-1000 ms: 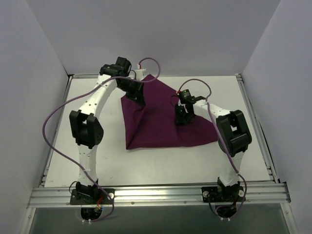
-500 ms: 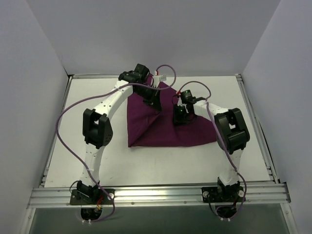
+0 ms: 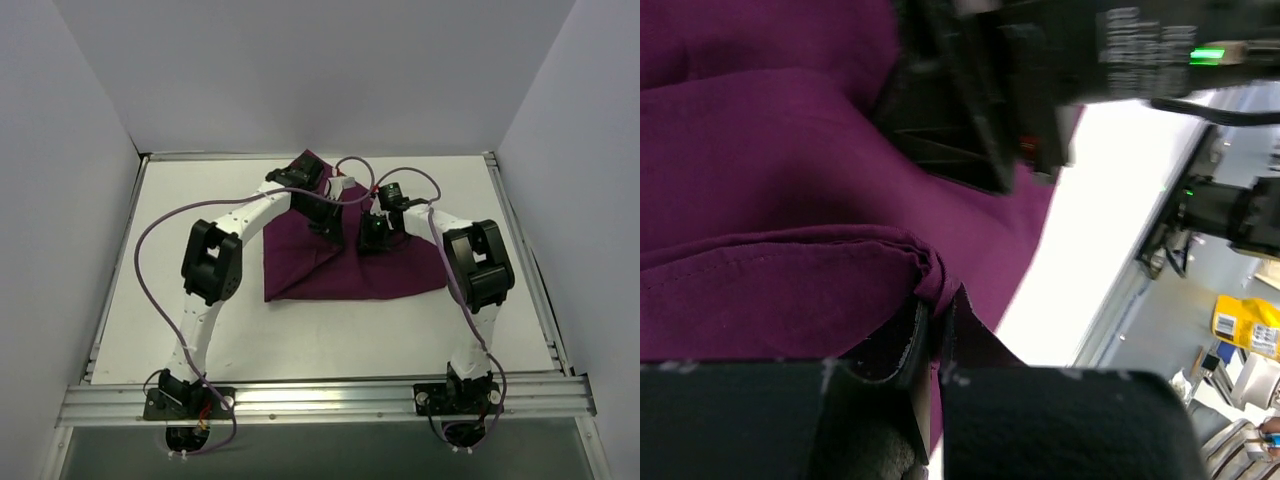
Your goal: Prepare the surgical pack
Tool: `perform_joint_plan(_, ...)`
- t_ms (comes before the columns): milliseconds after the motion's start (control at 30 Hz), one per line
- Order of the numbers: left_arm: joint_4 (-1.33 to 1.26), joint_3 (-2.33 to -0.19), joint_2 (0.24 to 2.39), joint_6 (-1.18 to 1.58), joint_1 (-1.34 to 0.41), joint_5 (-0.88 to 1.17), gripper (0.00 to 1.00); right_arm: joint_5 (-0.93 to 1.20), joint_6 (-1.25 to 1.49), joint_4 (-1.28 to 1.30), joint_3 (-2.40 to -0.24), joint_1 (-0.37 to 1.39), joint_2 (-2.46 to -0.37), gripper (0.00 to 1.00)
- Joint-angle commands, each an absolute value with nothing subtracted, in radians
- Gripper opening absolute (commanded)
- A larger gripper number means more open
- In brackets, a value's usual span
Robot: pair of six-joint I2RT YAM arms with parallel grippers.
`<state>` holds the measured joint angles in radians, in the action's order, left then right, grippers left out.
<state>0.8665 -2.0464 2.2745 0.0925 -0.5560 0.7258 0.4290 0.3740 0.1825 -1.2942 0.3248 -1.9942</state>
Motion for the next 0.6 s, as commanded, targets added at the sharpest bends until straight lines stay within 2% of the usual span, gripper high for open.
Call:
perform_joint_plan(0, 0.73, -2.029, 2.312, 0.123, -0.598, 0.718, 0.04, 0.468, 0.379, 0.201, -1.328, 0.315, -2.011, 0.23)
perform_joint_plan(100, 0.716, -2.036, 2.329, 0.12, -0.621, 0.713, 0.17, 0.468, 0.382, 0.199, -1.324, 0.296, -2.005, 0.23)
perform_joint_plan(133, 0.718, -2.043, 2.332, 0.117, -0.624, 0.721, 0.25, 0.468, 0.387, 0.199, -1.322, 0.288, -2.003, 0.24)
perform_joint_plan(167, 0.722, -2.068, 2.33, 0.107, -0.626, 0.73, 0.44, 0.468, 0.391, 0.198, -1.321, 0.279, -1.997, 0.24)
perform_joint_plan(267, 0.796, -2.137, 2.322, 0.036, -0.627, 0.738, 0.57, 0.457, 0.402, 0.212, -1.321, 0.239, -1.97, 0.25)
perform_joint_plan(567, 0.986, -2.377, 2.298, -0.091, -0.626, 0.799, 0.62, 0.41, 0.342, 0.307, -1.374, 0.147, -1.878, 0.38)
